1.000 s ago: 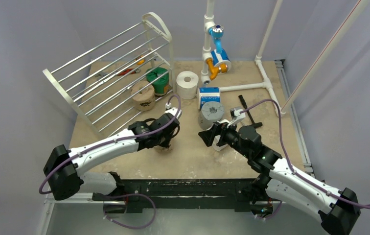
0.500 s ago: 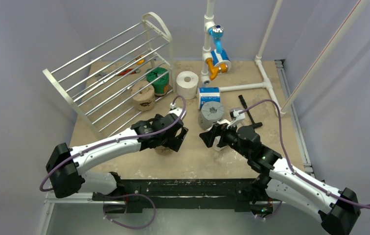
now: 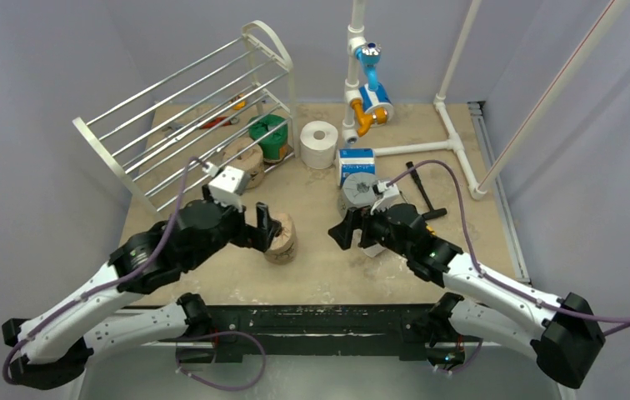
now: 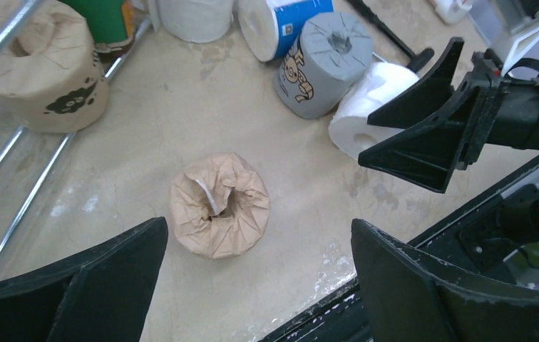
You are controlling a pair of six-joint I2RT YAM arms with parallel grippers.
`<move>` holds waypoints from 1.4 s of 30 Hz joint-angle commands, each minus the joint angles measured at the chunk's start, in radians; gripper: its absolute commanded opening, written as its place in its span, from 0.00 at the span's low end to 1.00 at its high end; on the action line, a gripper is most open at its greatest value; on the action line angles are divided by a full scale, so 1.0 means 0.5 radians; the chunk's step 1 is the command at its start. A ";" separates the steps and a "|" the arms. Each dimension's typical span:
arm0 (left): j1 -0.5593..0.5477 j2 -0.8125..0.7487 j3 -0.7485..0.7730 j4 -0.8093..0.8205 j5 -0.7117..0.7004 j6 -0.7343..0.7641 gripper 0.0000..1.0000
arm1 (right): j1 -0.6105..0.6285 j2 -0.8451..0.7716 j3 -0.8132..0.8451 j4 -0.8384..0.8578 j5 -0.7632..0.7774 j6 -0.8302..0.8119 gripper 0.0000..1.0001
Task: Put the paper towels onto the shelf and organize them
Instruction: Adjust the paper towel at the center of the board.
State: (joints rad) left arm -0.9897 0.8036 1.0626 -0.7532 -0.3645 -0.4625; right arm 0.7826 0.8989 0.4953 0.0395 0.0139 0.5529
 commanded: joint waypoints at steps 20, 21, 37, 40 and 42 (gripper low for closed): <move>-0.006 -0.663 0.046 -0.234 -0.337 0.021 1.00 | 0.326 1.530 1.436 -0.394 -0.002 -0.375 0.91; -0.006 -0.668 0.053 -0.240 -0.340 0.025 1.00 | 0.330 1.550 1.440 -0.405 0.008 -0.376 0.90; -0.005 -0.706 0.004 -0.268 -0.373 0.039 1.00 | 0.355 1.648 1.456 -0.441 0.037 -0.379 0.86; -0.005 -0.715 -0.005 -0.268 -0.365 0.021 1.00 | 0.355 1.593 1.486 -0.446 -0.007 -0.374 0.88; -0.005 -0.719 -0.012 -0.270 -0.357 0.013 1.00 | 0.355 1.568 1.519 -0.470 -0.014 -0.375 0.89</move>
State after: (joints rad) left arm -0.9897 0.4557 1.0641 -0.9009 -0.5335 -0.4599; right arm 0.9554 1.7363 1.1919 -0.1787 0.0120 0.3767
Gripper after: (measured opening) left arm 0.998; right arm 0.879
